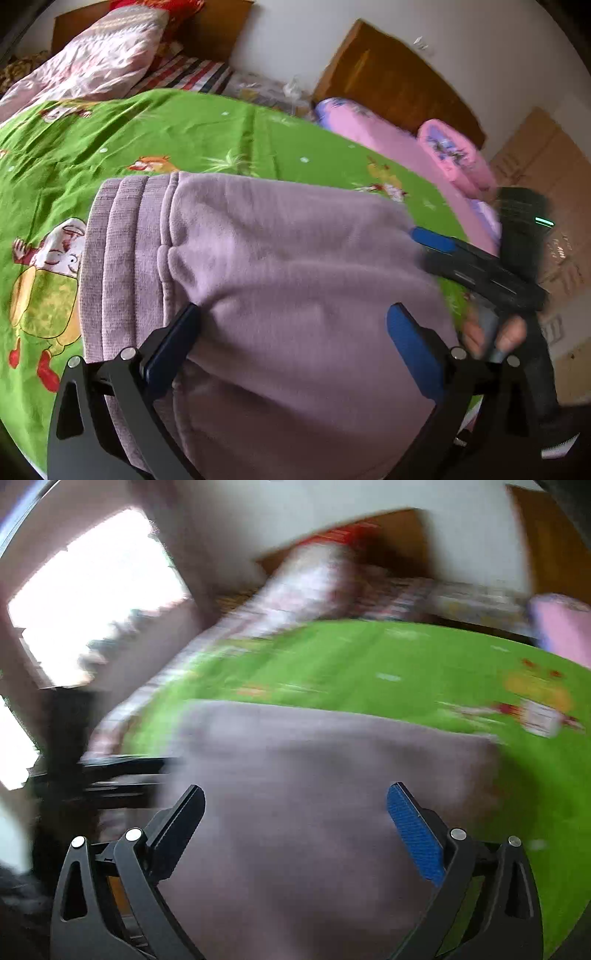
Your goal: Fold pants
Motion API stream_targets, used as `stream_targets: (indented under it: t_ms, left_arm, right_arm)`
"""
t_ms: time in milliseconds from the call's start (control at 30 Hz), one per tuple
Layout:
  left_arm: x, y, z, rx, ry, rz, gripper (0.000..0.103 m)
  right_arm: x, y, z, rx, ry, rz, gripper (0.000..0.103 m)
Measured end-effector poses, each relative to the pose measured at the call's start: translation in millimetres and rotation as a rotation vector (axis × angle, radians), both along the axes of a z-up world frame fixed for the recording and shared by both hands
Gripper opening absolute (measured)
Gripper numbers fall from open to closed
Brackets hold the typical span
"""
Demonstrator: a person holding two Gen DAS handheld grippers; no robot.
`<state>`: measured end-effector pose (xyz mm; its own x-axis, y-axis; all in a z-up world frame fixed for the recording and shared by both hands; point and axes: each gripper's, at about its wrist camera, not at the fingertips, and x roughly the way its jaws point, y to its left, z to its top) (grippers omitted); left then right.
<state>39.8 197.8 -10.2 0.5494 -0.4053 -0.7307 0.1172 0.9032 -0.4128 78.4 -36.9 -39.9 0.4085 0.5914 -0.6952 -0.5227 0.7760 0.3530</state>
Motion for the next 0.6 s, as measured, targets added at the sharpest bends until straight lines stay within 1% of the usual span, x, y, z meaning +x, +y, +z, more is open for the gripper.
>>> stream_targets:
  t_ms: [33,67,100,133,200,267,300,333,367,400,433,467,500,567,600]
  left_arm:
    - [-3,4,-1,-0.023,0.003,-0.002,0.100]
    - [-6,8,-1,-0.044,0.003,-0.004,0.100]
    - [-7,11,-1,-0.056,0.001,-0.007,0.100]
    - [-8,14,-2,-0.073,-0.006,-0.011,0.100]
    - [-7,13,-5,-0.082,-0.011,-0.014,0.100]
    - [-6,13,-5,-0.076,-0.012,-0.013,0.100]
    - [-6,13,-5,-0.073,-0.013,-0.014,0.100]
    - [-6,12,-4,-0.072,-0.014,-0.015,0.100]
    - [-6,12,-5,-0.073,-0.017,-0.018,0.100]
    - [-7,13,-5,-0.076,-0.020,-0.021,0.100]
    - [-8,14,-5,-0.083,-0.026,-0.025,0.100]
    - [-9,15,-6,-0.088,-0.031,-0.029,0.100]
    - [-10,16,-6,-0.095,-0.037,-0.032,0.100]
    - [-11,18,-7,-0.102,-0.047,-0.039,0.100]
    - [-12,18,-8,-0.103,-0.049,-0.040,0.100]
  right_arm:
    - [6,-8,-3,0.023,0.028,-0.033,0.096]
    - [9,-16,-4,0.071,0.054,-0.060,0.096]
    - [10,-24,-1,0.141,0.075,-0.073,0.096]
    - [10,-27,3,0.188,0.079,-0.070,0.096]
    - [8,-23,15,0.245,0.059,-0.037,0.096]
    - [7,-15,19,0.305,0.082,0.021,0.096]
    - [7,-6,18,0.328,0.101,0.071,0.096]
    - [9,1,16,0.316,0.107,0.096,0.096]
    - [10,12,9,0.255,0.112,0.121,0.096]
    - [12,17,4,0.213,0.109,0.112,0.097]
    - [18,16,-4,0.181,0.115,0.073,0.097]
    - [23,11,-9,0.181,0.132,0.037,0.097]
    - [30,0,-11,0.214,0.149,-0.022,0.095]
    - [30,-10,-3,0.214,0.134,-0.105,0.096]
    - [28,-14,6,0.231,0.127,-0.121,0.096]
